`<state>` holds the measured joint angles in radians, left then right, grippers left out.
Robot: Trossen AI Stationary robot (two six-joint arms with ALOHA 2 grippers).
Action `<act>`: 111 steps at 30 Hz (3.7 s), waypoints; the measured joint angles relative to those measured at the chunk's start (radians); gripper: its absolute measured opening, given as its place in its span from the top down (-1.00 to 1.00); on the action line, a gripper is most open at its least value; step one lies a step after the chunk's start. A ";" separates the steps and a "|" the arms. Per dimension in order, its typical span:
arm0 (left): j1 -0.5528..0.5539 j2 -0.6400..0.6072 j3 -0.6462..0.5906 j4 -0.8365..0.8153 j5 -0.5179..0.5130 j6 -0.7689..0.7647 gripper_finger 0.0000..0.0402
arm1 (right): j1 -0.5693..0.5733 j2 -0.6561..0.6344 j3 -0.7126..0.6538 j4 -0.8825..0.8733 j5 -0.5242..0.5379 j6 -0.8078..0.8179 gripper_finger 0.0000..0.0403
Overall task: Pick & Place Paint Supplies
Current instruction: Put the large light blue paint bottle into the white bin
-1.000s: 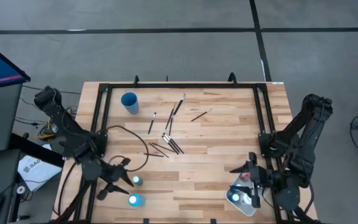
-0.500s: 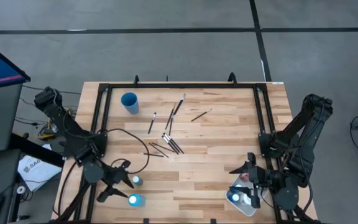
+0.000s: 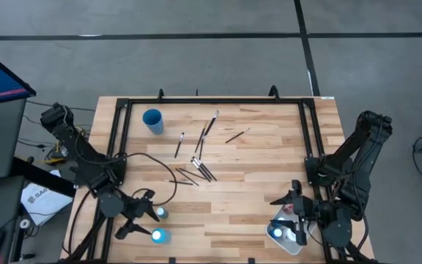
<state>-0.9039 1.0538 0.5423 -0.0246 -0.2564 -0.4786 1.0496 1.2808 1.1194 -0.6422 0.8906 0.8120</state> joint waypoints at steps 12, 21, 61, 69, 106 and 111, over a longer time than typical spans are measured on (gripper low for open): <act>0.000 0.002 0.000 0.056 -0.005 0.002 -0.21 | -0.005 0.000 0.000 0.000 0.000 0.000 -0.19; 0.000 0.066 0.000 0.113 0.002 0.002 -0.21 | -0.005 0.000 0.000 0.000 -0.001 0.000 -0.19; 0.003 0.184 0.002 0.238 -0.125 0.143 0.16 | -0.005 0.000 0.000 -0.001 -0.003 0.001 -0.19; 0.051 0.185 0.001 0.279 -0.129 0.209 0.38 | -0.005 0.000 0.000 -0.001 -0.003 0.001 -0.19; 0.473 0.529 0.214 0.563 0.012 0.379 0.38 | -0.079 0.000 0.000 -0.011 -0.009 -0.010 -0.19; 0.501 0.606 0.304 0.565 0.025 0.432 0.38 | -0.084 0.000 0.000 -0.011 -0.029 -0.010 -0.19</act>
<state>-0.4027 1.6593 0.8459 0.5401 -0.2317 -0.0469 0.9657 1.2812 1.1191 -0.6537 0.8612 0.8017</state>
